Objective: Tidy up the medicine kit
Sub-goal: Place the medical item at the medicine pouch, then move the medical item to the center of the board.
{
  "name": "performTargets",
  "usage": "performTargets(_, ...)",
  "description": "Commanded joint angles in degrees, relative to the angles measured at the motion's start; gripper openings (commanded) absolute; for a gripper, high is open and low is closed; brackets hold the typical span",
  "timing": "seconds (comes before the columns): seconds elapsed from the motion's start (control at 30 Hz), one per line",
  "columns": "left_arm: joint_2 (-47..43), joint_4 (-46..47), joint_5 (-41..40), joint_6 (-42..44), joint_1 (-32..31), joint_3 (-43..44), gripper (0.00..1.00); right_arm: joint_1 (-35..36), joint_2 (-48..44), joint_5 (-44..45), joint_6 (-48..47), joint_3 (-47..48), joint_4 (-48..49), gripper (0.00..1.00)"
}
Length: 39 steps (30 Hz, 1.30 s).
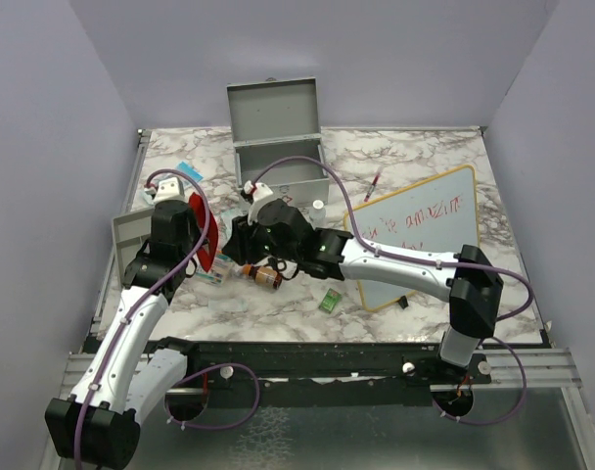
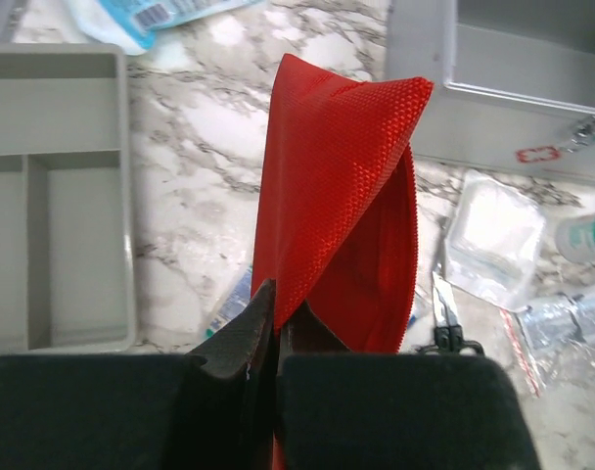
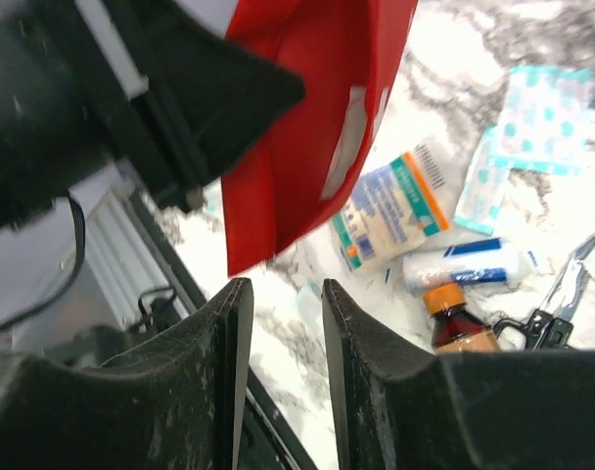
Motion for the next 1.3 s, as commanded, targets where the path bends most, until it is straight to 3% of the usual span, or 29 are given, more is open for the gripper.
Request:
performTargets(0.0,-1.2,-1.7,-10.0,-1.3,0.6,1.7,0.00,-0.2,0.1,-11.9,-5.3,-3.5,1.9,0.41)
performTargets(0.4,-4.1,-1.7,-18.6,1.9,0.8,1.2,0.00,-0.2,12.3,-25.3,-7.6,-3.4,-1.0,0.49)
performTargets(0.67,-4.3,-1.8,-17.4,1.7,0.8,1.3,0.00,-0.2,17.5,-22.5,-9.1,-1.7,-4.0,0.50)
performTargets(1.27,-4.2,-1.8,-14.2,2.2,0.5,1.3,0.00,-0.2,22.5,-20.4,-8.7,0.4,-0.8,0.51)
